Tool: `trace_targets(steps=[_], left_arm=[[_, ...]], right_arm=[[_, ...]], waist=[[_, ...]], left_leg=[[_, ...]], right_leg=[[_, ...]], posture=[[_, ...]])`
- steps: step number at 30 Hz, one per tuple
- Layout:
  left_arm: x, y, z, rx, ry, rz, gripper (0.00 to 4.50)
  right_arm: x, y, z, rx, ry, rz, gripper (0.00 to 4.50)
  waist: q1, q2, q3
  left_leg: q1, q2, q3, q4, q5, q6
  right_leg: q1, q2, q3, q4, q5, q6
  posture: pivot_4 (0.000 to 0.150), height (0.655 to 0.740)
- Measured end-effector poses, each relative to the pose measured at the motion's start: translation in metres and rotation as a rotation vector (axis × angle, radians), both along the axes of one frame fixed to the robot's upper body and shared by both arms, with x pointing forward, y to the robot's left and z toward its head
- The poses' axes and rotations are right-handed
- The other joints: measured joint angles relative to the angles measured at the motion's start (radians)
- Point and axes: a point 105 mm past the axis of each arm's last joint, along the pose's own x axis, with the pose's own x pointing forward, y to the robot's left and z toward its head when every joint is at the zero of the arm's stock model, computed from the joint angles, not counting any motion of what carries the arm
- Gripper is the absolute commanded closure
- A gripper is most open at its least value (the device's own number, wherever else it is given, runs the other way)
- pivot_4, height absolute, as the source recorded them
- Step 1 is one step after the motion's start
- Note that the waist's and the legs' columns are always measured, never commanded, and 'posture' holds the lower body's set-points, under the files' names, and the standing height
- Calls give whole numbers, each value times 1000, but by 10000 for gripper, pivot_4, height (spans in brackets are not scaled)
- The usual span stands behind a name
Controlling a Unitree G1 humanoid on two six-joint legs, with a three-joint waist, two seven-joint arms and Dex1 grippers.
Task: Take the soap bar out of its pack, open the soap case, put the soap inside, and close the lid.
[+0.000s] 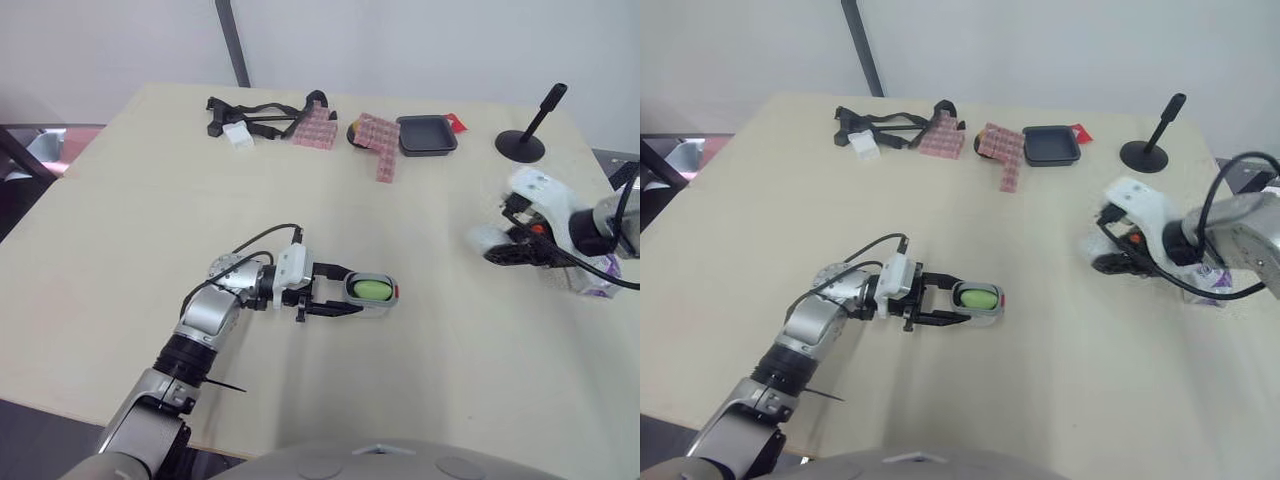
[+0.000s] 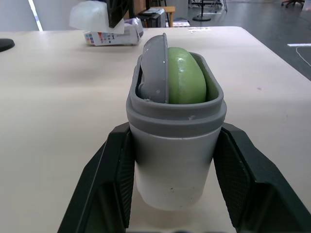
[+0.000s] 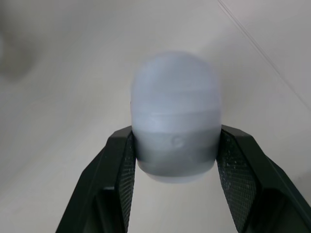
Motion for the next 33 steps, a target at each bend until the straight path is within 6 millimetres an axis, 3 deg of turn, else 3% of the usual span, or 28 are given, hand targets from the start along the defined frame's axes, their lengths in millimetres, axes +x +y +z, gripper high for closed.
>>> trace_targets(steps=[7, 17, 33], left_arm=[[7, -11, 5, -9, 12, -19, 26688], [7, -28, 2, 25, 44, -76, 26688], [14, -28, 0, 41, 43, -52, 26688]], right_arm=[[-25, 52, 15, -26, 26, 354, 25639], [-33, 107, 27, -58, 11, 584, 25639], [-33, 113, 17, -193, 59, 574, 25639]], waist=[[1, 0, 0], [-10, 0, 0], [0, 0, 0]], left_leg=[[0, 0, 0, 0, 0, 0], [1, 0, 1, 1, 0, 0], [0, -1, 1, 1, 0, -2]], right_leg=[[0, 0, 0, 1, 0, 0], [-2, 0, 3, 6, 0, 0], [-2, 1, 3, 9, 0, 0]], posture=[[1500, 7400], [1500, 7400], [1500, 7400]])
